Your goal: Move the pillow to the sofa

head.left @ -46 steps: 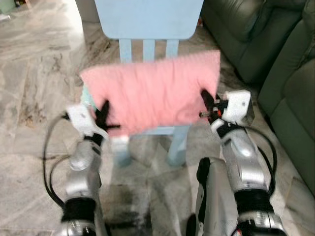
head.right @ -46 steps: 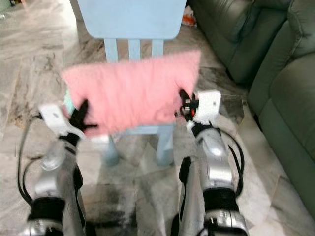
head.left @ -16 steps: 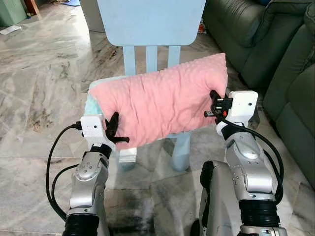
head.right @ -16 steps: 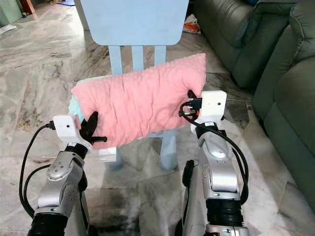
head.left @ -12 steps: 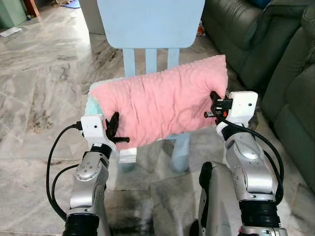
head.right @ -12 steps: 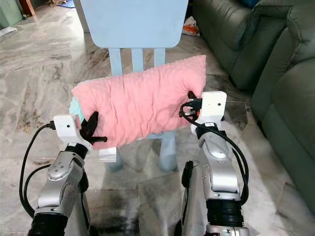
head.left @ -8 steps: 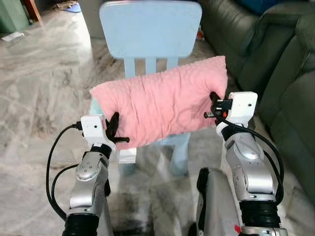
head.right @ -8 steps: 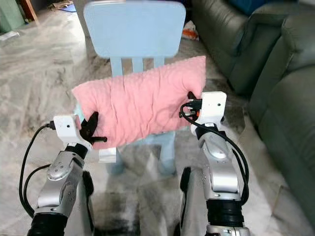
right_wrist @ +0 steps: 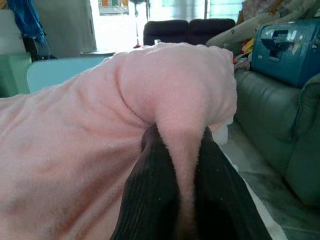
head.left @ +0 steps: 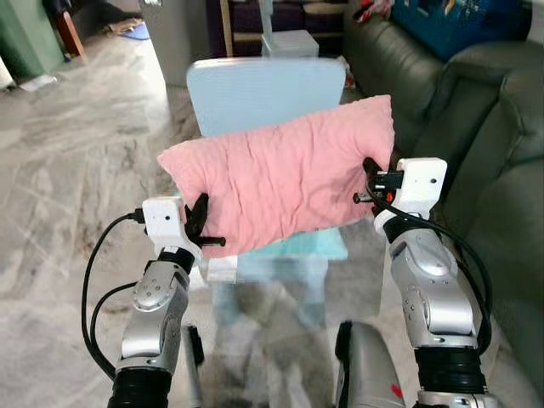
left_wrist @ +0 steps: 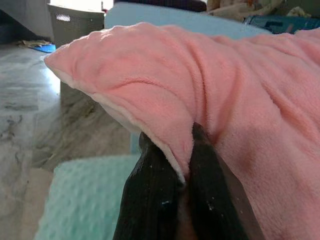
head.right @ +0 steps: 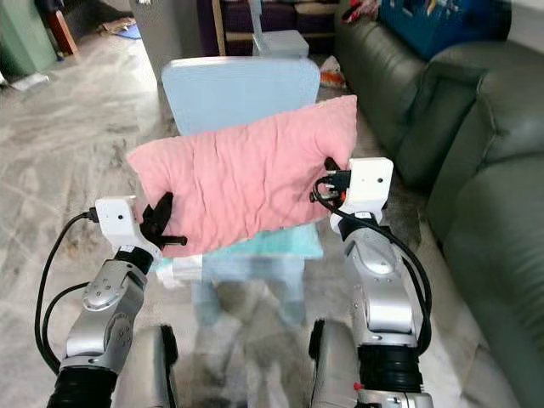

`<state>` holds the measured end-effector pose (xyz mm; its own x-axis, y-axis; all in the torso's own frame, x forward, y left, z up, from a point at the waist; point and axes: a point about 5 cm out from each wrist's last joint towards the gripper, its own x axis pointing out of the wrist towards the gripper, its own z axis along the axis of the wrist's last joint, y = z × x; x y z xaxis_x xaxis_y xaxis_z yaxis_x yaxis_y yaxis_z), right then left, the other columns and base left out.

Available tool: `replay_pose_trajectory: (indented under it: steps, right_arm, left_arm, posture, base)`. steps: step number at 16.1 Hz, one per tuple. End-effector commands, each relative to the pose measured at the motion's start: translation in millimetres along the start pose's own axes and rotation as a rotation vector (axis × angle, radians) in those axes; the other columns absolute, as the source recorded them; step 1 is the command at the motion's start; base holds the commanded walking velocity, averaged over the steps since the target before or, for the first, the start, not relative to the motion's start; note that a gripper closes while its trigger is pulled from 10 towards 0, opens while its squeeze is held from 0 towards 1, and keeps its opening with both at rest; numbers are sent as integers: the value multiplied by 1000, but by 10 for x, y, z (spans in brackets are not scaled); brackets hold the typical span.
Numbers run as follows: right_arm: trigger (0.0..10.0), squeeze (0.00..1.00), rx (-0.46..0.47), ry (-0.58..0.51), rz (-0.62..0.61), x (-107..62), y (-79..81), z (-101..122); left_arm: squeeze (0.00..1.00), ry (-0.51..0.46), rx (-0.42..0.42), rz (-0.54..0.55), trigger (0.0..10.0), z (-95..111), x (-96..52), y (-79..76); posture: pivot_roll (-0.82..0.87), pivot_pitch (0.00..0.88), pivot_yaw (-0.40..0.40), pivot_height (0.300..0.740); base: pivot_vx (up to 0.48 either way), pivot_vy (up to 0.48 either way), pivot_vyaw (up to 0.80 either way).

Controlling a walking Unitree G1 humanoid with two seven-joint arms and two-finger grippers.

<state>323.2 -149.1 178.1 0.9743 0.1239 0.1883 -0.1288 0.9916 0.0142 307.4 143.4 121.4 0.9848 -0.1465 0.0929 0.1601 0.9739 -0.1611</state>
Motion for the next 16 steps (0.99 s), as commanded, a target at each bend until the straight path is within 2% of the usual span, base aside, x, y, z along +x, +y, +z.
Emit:
replay_pose_trajectory:
  steps: [1, 4, 16]
  right_arm:
    - [10000, 0, 4, -41, 23, 15, 52, 99]
    - [10000, 0, -2, -54, 22, 14, 46, 118]
    - [10000, 0, -5, -64, 10, 34, 5, 171]
  left_arm:
    - [0, -12, 7, -24, 10000, 33, 35, -43]
    - [0, -11, 3, -21, 10000, 29, 33, -46]
    - [0, -10, -2, -29, 10000, 20, 51, -73]
  posture:
    - [-135, 0, 8, 551]
    - [-136, 0, 8, 561]
    - [-148, 0, 10, 705]
  base:
    - [0, 0, 0]
    - [0, 0, 0]
    - [0, 0, 0]
